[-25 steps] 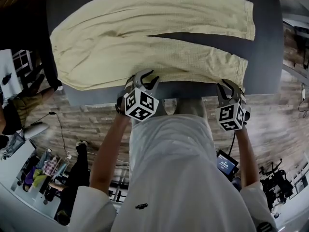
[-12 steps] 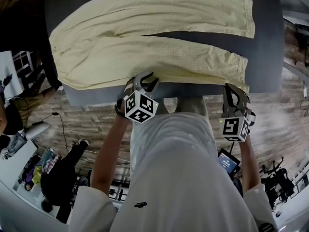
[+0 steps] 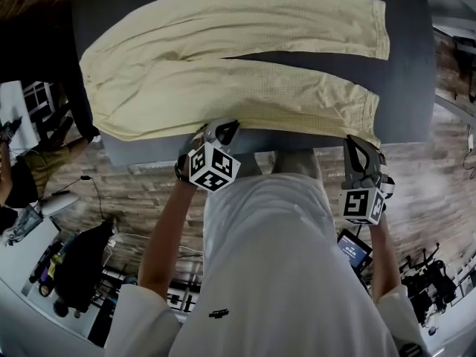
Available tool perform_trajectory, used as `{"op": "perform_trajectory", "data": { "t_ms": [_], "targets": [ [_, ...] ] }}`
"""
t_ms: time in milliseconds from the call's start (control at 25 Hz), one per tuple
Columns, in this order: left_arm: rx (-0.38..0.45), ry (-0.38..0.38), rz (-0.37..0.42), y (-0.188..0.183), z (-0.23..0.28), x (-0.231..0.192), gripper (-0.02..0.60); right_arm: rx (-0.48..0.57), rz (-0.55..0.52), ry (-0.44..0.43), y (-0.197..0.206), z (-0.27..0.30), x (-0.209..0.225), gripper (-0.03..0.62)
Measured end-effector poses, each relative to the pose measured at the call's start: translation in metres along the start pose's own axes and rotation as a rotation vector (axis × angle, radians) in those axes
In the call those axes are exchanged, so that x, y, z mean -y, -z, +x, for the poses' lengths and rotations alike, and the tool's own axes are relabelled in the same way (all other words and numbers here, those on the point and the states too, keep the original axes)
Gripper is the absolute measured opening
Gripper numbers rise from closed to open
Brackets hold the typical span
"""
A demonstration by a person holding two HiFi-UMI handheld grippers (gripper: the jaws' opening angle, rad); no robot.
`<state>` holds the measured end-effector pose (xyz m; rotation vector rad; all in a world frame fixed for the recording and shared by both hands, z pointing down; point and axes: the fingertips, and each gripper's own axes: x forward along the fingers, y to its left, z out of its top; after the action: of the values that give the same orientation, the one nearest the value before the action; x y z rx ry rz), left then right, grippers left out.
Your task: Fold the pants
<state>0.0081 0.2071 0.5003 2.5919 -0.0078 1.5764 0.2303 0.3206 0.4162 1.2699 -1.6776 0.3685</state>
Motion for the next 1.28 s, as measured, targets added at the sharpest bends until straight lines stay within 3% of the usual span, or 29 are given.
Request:
{"op": "perform_trajectory", "data": {
  "t_ms": [240,520,800,1280],
  "targets": [
    [0.003,0.032,-0.025,-0.001,-0.019,0.009,0.012,0.003,0.016,0.023,-0.006,-0.003,0.007,0.011],
    [0.046,-0.065,-0.082,-0.009,-0.048,0.003,0.012,0.034,-0.005,0.045,-0.02,-0.012,0.014,0.011],
    [0.076,-0.169,-0.091,-0.036,-0.071,-0.021,0.012,0.053,-0.038,0.046,-0.031,-0.015,0.03,0.011],
    [0.118,-0.245,-0.118,-0.076,-0.098,-0.075,0.012,0.047,-0.048,0.051,-0.066,-0.004,0.07,0.011]
  ]
}}
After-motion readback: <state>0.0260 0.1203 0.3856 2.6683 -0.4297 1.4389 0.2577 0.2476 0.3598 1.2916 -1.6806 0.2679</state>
